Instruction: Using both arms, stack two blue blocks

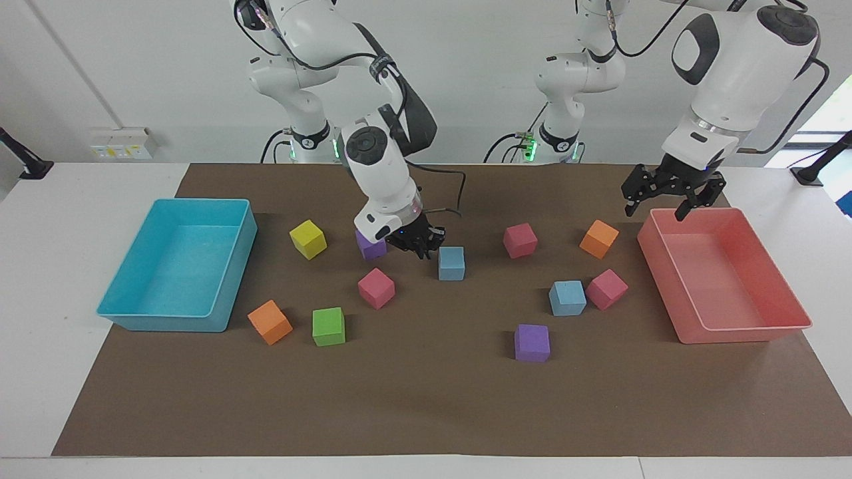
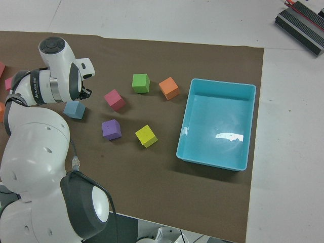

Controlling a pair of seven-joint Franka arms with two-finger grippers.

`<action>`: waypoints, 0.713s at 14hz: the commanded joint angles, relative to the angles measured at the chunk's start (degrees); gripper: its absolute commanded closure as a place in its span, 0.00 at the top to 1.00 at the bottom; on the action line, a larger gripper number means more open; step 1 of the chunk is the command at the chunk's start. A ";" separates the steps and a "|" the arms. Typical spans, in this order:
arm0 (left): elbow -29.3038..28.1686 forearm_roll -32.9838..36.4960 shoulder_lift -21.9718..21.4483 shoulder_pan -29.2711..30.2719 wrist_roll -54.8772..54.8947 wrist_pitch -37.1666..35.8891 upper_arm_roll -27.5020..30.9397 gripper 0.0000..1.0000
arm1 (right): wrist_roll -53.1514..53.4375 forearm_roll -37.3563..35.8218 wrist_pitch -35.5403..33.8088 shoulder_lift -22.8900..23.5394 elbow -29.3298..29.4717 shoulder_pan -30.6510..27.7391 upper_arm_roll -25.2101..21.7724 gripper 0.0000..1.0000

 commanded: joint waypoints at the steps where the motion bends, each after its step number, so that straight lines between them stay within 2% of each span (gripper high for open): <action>1: -0.37 0.86 3.42 -3.37 -4.64 4.32 0.63 1.00 | -7.09 8.51 3.60 -3.91 -7.04 -2.07 0.48 0.00; 4: -1.59 0.95 6.42 -4.34 -5.09 7.48 0.63 1.00 | -13.35 14.05 6.66 -3.91 -10.02 -3.05 0.48 0.00; 6: -3.79 1.04 8.00 -5.40 -5.18 10.91 0.63 1.00 | -19.04 21.08 9.49 -3.65 -12.22 -2.70 0.48 0.00; 8: -4.94 1.74 10.98 -5.75 -6.66 13.46 0.63 1.00 | -27.29 29.60 9.49 -3.38 -13.63 -3.05 0.48 0.00; 10: -7.13 3.84 12.75 -6.81 -10.35 17.41 0.63 1.00 | -31.89 34.80 9.49 -3.21 -14.60 -3.22 0.48 0.00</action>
